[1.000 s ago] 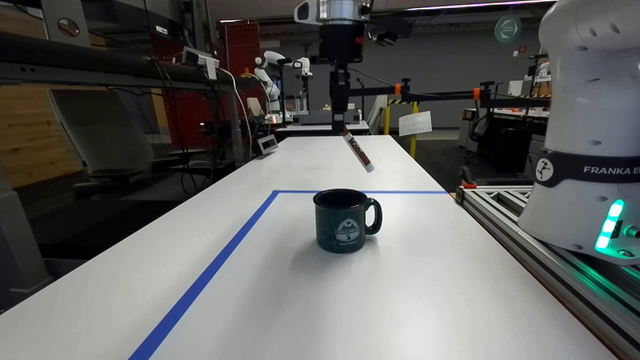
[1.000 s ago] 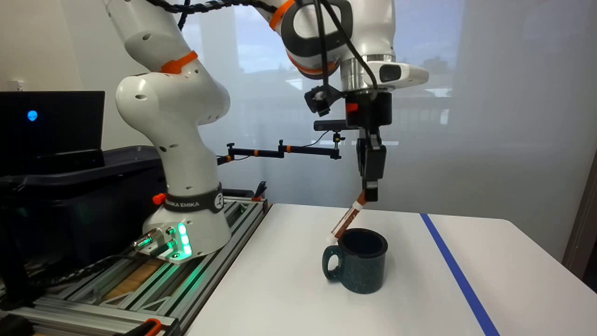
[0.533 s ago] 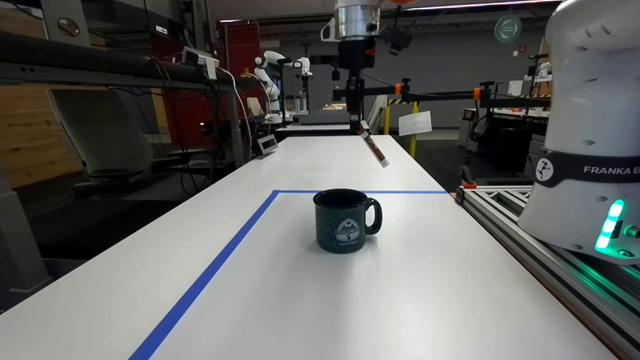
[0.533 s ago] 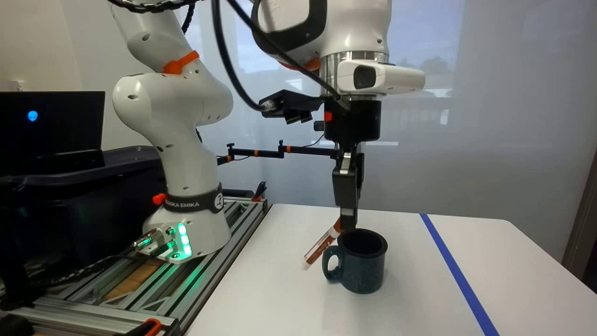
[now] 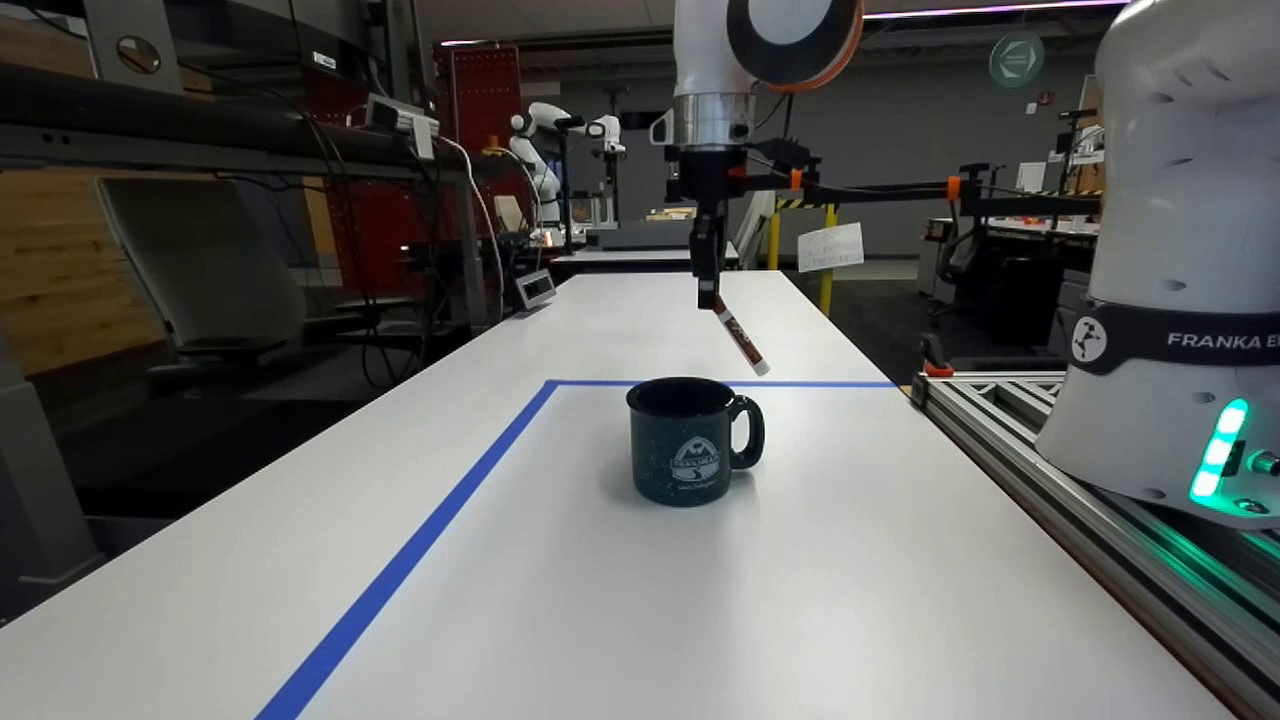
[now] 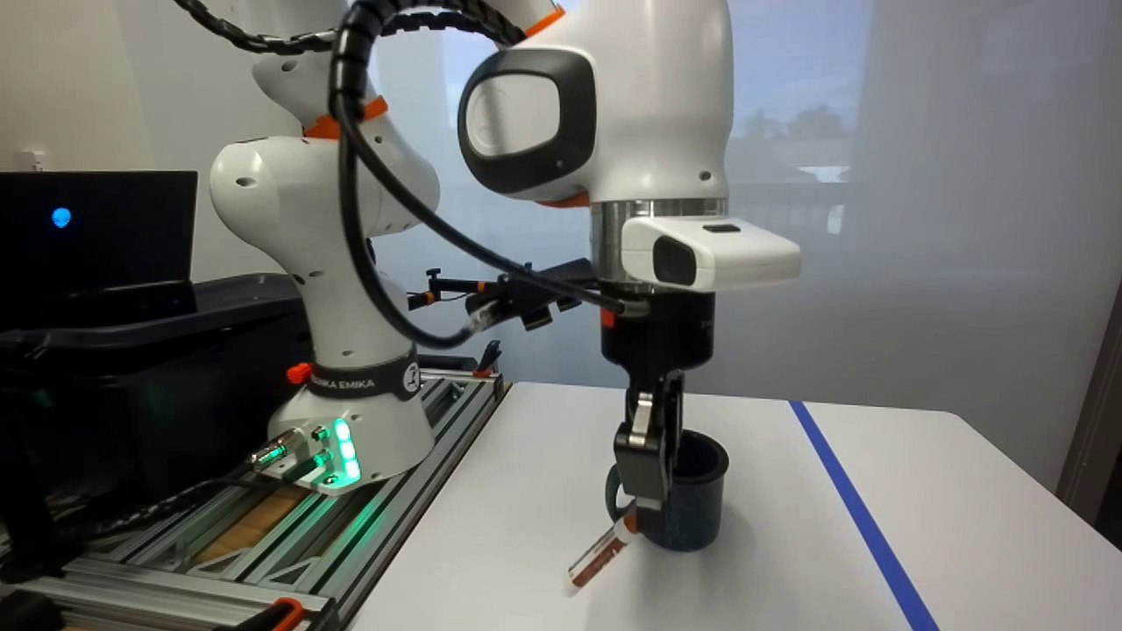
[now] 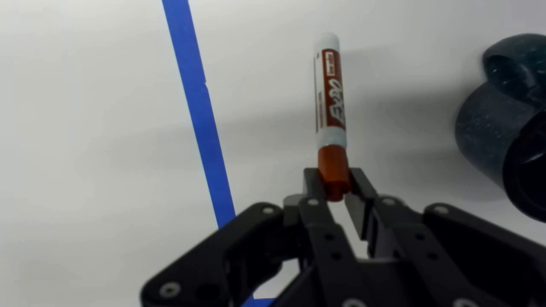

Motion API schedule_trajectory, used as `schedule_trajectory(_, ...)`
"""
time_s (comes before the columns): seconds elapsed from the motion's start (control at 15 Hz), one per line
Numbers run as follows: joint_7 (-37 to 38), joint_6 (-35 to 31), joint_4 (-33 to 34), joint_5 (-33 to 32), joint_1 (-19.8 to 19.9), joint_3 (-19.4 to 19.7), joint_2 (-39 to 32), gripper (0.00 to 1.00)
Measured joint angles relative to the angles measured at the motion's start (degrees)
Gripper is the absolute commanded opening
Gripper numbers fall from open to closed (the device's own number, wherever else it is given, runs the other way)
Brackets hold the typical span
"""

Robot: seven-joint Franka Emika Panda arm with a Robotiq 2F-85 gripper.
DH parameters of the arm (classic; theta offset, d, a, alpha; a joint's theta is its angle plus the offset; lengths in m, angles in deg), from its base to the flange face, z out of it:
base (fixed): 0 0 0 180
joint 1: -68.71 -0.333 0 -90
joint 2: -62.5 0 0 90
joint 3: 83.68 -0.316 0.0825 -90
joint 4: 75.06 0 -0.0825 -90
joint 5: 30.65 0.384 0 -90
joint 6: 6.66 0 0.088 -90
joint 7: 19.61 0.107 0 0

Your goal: Remove the marker from the mug

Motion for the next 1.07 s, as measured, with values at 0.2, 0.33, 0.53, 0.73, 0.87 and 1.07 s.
schedule_trajectory(0.2, -0.51, -6.75, -0.12, 0.00, -0.03, 0.01, -6.13, 0.05)
schedule_trajectory(0.33, -1.77, -11.85, -0.18, 0.63, -0.10, 0.00, -10.66, 0.05)
schedule_trajectory(0.53, -3.42, -19.00, -0.18, 1.42, -0.17, -0.37, -16.97, 0.05)
schedule_trajectory(0.73, -3.49, -24.39, -0.16, 1.08, -0.58, -0.34, -21.58, 0.05)
schedule_trajectory(0.87, -3.53, -26.95, -0.09, 1.04, -1.07, -0.08, -23.61, 0.45)
schedule_trajectory(1.07, -3.54, -28.30, 0.17, 1.35, -1.52, -0.32, -24.84, 0.68)
